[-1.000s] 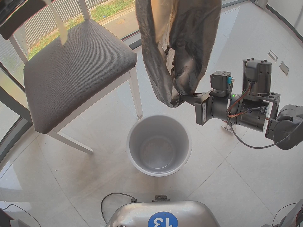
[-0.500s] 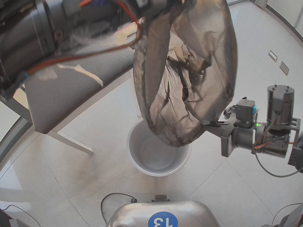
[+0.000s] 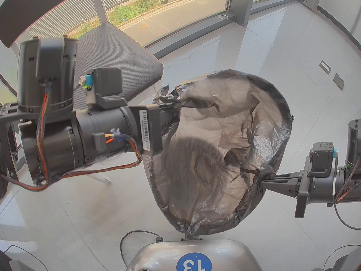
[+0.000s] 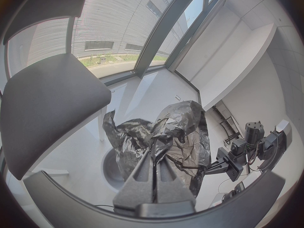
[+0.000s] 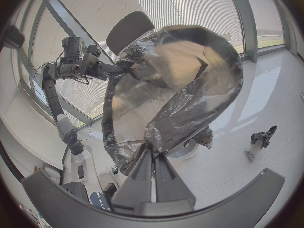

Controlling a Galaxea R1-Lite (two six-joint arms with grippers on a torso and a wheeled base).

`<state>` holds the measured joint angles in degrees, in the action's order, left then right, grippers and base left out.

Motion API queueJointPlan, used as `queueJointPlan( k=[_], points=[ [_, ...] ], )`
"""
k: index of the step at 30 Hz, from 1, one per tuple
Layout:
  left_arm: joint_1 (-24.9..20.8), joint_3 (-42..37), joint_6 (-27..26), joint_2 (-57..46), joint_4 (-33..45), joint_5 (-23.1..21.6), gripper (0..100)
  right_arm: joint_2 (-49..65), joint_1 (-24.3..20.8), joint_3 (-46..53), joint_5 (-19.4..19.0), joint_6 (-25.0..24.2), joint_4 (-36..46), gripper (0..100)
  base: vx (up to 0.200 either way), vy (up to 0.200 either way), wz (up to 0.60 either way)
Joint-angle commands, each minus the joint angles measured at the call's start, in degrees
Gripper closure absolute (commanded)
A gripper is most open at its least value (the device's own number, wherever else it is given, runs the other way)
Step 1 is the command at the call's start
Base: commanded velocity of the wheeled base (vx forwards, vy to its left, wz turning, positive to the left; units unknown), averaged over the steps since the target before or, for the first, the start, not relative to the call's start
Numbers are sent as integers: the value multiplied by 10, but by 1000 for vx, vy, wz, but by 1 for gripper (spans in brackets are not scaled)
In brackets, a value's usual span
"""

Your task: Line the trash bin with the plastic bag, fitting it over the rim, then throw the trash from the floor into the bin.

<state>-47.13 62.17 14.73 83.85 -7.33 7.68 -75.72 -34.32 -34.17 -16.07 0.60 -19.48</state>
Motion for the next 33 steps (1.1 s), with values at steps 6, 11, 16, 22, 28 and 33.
queueJointPlan(
  k=[6, 11, 16, 22, 28, 33],
  points=[
    [1, -10, 4, -22, 26, 15, 100, -95, -4, -44, -29, -6, -7, 100, 0, 0, 0],
    [-4, -4, 6, -25, 33, 20, 100, -157, -18, -85, -39, -7, -22, 100, 0, 0, 0],
    [-3, -10, 11, -9, 33, 19, 100, -189, -20, -78, -38, -6, -25, 100, 0, 0, 0],
    [-4, 4, 55, 40, 27, 13, 100, -181, -3, -56, -38, -7, -25, 100, 0, 0, 0],
    [-2, 4, 65, 87, 10, 2, 100, -137, 31, -9, -38, -4, -18, 100, 0, 0, 0],
    [25, 8, 64, 143, -17, -31, 100, -86, 58, 27, -39, -2, -16, 100, 0, 0, 0]
  ],
)
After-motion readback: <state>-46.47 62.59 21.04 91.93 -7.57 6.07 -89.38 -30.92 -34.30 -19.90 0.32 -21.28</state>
